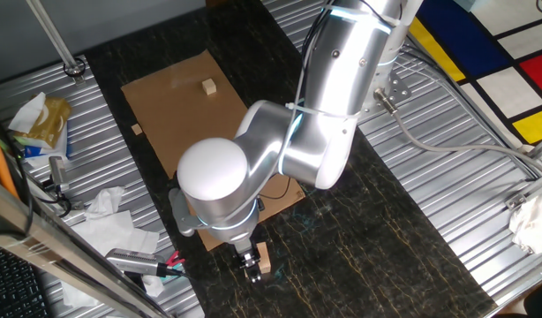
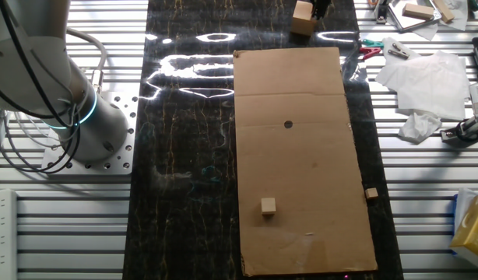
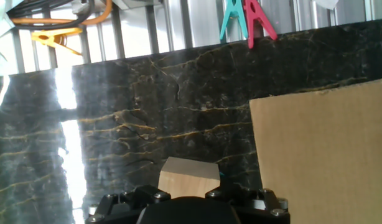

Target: Grab the block and place it at the designated location

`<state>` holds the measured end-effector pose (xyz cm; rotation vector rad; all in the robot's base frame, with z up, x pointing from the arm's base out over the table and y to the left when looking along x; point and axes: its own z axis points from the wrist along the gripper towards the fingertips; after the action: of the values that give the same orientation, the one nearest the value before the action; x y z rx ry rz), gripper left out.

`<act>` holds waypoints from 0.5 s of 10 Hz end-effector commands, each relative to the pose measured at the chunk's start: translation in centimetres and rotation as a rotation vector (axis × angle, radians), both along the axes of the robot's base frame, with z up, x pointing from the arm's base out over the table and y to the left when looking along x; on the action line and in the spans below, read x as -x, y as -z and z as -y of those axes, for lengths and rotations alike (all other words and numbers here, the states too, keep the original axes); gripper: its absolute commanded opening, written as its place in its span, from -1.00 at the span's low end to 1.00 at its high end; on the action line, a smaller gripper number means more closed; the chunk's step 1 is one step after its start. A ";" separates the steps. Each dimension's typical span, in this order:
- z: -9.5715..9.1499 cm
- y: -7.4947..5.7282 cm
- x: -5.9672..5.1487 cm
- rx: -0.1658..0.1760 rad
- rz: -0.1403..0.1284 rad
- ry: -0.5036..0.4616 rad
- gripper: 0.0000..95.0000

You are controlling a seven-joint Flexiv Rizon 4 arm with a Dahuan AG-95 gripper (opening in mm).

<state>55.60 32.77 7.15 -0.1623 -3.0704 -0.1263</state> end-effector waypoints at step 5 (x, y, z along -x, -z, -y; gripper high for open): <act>0.0 0.3 0.4 -0.014 -0.017 0.036 0.60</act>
<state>55.15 32.82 6.84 -0.2197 -3.0489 -0.1482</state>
